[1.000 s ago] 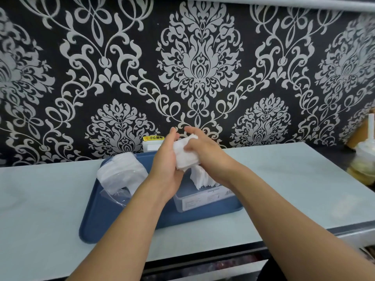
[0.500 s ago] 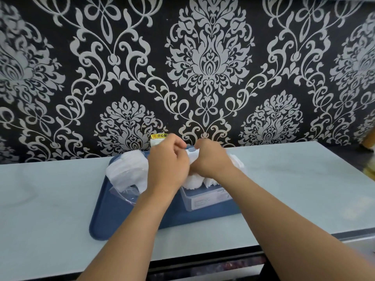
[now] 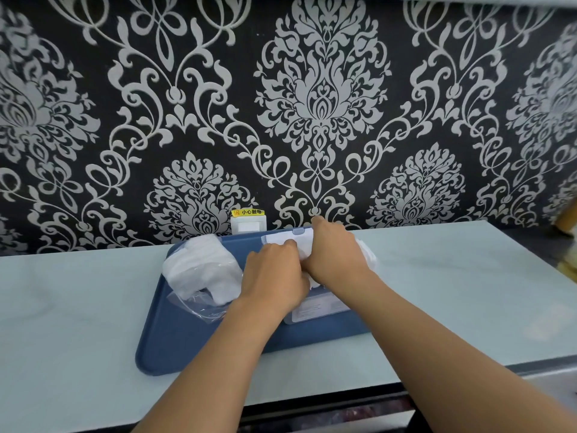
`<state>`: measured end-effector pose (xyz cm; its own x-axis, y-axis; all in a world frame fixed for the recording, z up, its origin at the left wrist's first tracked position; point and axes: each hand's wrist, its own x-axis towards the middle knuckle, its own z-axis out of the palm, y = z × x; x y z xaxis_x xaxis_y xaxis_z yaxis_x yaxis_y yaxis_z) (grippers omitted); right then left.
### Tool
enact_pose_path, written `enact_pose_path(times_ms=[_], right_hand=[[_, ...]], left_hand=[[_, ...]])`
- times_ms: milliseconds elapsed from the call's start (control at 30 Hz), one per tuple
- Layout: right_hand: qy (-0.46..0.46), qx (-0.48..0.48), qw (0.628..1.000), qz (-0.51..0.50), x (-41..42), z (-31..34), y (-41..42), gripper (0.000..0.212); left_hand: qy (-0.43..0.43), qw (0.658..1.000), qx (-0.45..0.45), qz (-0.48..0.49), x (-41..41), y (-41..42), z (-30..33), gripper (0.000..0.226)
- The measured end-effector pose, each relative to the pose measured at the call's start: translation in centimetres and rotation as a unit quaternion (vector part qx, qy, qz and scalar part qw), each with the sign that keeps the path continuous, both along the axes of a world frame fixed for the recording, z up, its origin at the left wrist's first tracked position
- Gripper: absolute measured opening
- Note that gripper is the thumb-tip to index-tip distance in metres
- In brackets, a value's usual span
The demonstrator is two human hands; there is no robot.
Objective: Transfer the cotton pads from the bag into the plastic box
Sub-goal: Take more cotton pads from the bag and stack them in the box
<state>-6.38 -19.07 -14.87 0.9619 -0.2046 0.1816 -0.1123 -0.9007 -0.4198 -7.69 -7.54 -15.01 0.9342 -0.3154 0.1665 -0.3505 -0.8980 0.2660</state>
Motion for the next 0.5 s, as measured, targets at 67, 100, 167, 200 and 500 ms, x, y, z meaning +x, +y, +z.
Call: enact_pose_path(times_ms=[67,100,167,200,500], right_hand=[[0.001,-0.017,1.000,-0.005,0.0,-0.4,0.1,0.035],[-0.003,-0.031,0.999,-0.006,0.1,-0.7,0.2,0.038],[-0.014,-0.047,0.999,-0.001,0.2,-1.1,0.2,0.039],[-0.009,-0.039,0.999,0.008,0.1,-1.0,0.0,0.040],[-0.025,0.112,0.990,0.086,-2.8,1.5,-3.8,0.012]], left_hand=[[0.017,1.000,-0.014,0.002,0.2,0.0,-0.2,0.012],[0.025,1.000,-0.015,0.000,0.3,0.0,-0.3,0.016],[0.037,0.999,-0.002,-0.007,0.3,0.0,-0.4,0.020],[0.040,0.999,0.004,-0.008,0.3,0.0,-0.4,0.021],[0.089,0.994,0.052,-0.029,1.1,0.1,-1.0,0.022]])
